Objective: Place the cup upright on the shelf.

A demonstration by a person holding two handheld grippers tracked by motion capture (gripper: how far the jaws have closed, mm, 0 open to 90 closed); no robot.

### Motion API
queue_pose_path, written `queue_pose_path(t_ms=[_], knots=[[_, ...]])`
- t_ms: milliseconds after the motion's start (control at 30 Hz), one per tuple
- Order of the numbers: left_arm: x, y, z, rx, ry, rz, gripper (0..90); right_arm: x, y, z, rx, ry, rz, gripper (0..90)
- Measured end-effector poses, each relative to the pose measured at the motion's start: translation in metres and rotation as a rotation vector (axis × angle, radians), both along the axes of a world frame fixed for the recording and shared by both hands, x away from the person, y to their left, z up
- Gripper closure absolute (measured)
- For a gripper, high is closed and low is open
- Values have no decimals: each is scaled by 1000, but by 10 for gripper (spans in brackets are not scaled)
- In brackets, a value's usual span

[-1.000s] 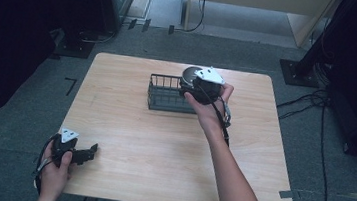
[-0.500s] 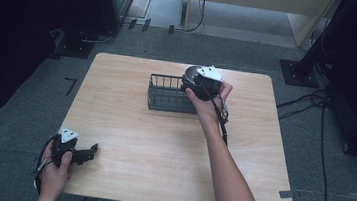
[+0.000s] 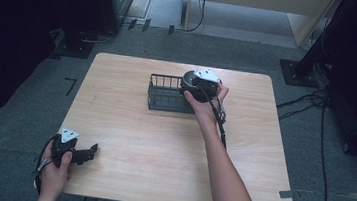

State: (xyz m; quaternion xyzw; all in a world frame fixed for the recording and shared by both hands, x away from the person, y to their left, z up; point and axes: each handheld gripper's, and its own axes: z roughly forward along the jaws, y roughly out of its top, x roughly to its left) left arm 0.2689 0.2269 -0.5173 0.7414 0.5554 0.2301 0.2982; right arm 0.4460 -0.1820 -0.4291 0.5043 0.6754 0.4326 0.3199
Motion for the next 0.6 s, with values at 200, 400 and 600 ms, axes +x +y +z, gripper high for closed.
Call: queue_pose_path(t_ms=[200, 400, 600], knots=[[0, 0, 0, 0, 0, -1, 72, 1, 1, -11, -10, 31, 3, 141], [0, 0, 0, 0, -1, 0, 72, 1, -3, -16, 4, 45, 5, 141], [0, 0, 0, 0, 0, 0, 72, -1, -5, -14, 5, 66, 1, 126]])
